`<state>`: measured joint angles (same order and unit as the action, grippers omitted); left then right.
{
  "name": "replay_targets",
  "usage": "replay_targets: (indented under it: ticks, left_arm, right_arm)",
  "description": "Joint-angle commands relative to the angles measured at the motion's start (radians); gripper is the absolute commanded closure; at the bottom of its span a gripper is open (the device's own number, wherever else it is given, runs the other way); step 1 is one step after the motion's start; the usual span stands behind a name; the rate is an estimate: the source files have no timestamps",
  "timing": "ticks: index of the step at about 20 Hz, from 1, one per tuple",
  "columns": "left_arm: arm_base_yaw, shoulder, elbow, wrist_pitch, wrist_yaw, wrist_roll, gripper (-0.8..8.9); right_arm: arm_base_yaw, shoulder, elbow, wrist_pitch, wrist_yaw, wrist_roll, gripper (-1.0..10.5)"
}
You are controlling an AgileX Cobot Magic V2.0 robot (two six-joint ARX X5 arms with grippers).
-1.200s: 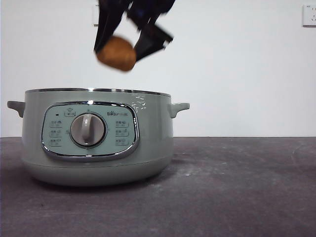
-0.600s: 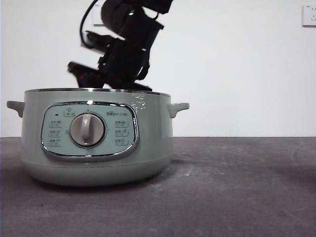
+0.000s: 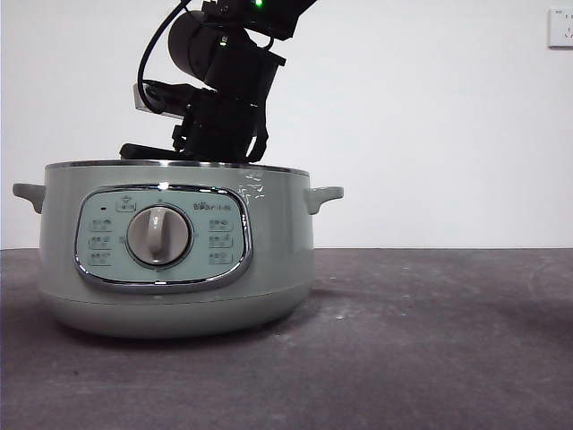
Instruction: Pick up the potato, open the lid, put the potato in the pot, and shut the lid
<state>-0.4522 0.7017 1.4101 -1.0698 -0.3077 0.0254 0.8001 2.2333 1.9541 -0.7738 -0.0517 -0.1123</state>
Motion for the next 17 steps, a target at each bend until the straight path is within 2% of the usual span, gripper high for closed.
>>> replay_targets:
  ticks: [1, 3, 4, 8, 11, 14, 17]
  left_arm:
    - [0.000, -0.007, 0.012, 0.044, -0.006, -0.004, 8.22]
    - [0.000, -0.004, 0.012, 0.043, -0.006, -0.004, 8.22]
    - [0.000, -0.004, 0.012, 0.043, -0.006, -0.004, 8.22]
    - [0.000, 0.011, 0.012, 0.050, -0.005, -0.003, 8.22]
    - [0.000, 0.080, 0.012, 0.099, 0.007, -0.002, 8.22]
    - [0.000, 0.195, 0.012, 0.191, 0.124, 0.002, 8.22]
    - [0.000, 0.321, 0.012, 0.275, 0.182, 0.003, 8.22]
  right_arm:
    - [-0.001, -0.030, -0.001, 0.003, 0.002, 0.017, 5.6]
    - [-0.002, -0.035, -0.001, -0.003, 0.002, 0.018, 4.2]
    - [-0.002, -0.035, -0.001, -0.006, 0.003, 0.018, 4.1]
    - [-0.005, -0.102, -0.001, -0.049, 0.022, 0.033, 4.1]
    - [-0.035, -0.258, -0.001, -0.204, 0.089, 0.043, 4.1]
    - [-0.077, -0.437, -0.001, -0.343, 0.088, 0.069, 4.1]
    - [-0.113, -0.585, -0.001, -0.376, 0.087, 0.115, 4.1]
